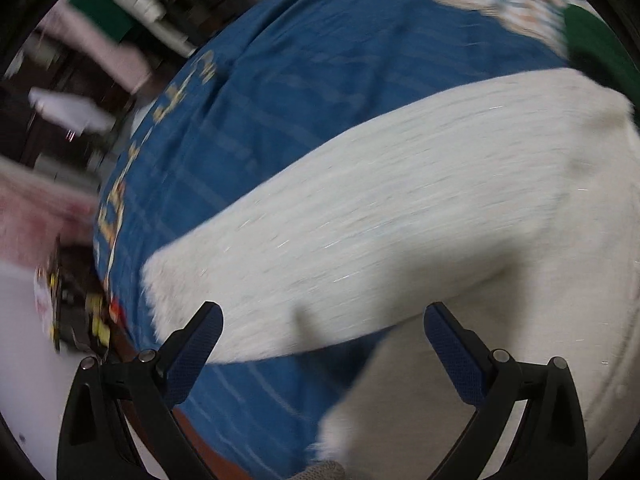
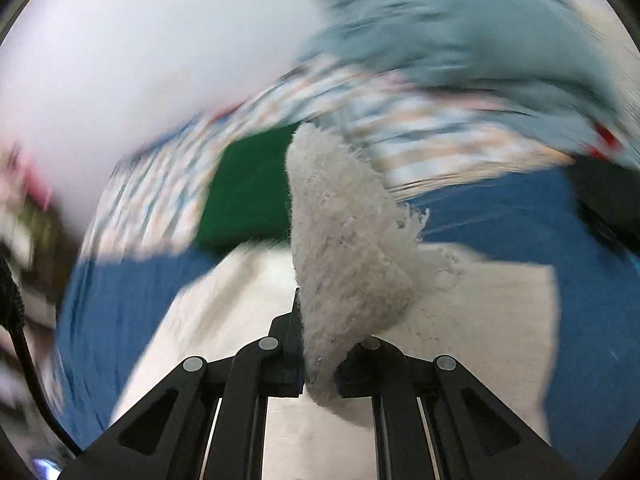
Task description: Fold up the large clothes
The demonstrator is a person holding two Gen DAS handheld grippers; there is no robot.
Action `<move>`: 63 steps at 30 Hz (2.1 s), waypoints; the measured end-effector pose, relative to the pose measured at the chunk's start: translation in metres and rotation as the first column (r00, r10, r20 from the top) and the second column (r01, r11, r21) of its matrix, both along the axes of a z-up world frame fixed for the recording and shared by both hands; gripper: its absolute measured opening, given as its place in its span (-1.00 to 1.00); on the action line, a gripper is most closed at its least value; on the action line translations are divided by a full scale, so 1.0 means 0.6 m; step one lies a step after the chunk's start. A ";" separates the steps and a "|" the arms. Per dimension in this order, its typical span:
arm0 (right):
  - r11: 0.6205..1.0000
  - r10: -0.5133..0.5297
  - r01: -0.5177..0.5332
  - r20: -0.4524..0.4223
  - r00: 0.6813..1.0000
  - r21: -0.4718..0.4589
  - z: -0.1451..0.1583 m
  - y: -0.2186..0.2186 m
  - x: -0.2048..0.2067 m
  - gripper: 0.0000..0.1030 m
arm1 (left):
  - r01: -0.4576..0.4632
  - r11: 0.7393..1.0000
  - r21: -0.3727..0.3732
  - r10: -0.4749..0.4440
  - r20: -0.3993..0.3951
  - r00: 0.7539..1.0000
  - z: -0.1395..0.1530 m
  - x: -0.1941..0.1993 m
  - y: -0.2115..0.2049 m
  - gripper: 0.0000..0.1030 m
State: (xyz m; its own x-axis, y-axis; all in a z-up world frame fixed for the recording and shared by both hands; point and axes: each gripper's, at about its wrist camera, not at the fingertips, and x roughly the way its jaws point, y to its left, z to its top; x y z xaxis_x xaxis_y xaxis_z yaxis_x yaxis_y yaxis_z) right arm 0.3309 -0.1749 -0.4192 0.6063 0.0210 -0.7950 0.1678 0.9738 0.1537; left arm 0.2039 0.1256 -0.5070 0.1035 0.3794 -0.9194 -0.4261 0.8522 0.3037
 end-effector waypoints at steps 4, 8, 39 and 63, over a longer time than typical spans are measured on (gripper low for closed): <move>0.973 0.197 -0.212 -0.149 0.969 -0.093 -0.130 0.178 0.024 -0.81 | -0.083 0.996 -0.014 0.082 -0.020 0.996 -0.009 -0.051 0.057 1.00; 0.946 0.272 -0.315 -0.343 0.899 -0.076 -0.219 0.240 0.004 -0.69 | -0.169 0.983 -0.067 0.166 -0.045 0.985 -0.015 -0.102 0.106 1.00; 0.954 0.251 -0.126 -0.492 0.834 0.274 -0.283 0.206 0.114 -0.24 | -0.236 0.941 -0.241 0.317 0.388 0.865 0.051 0.147 0.443 -0.67; 0.991 -0.133 0.111 -0.459 0.878 -0.076 -0.142 -0.119 -0.052 0.67 | 0.466 0.884 0.030 -0.443 0.369 0.817 0.200 0.160 -0.241 -0.73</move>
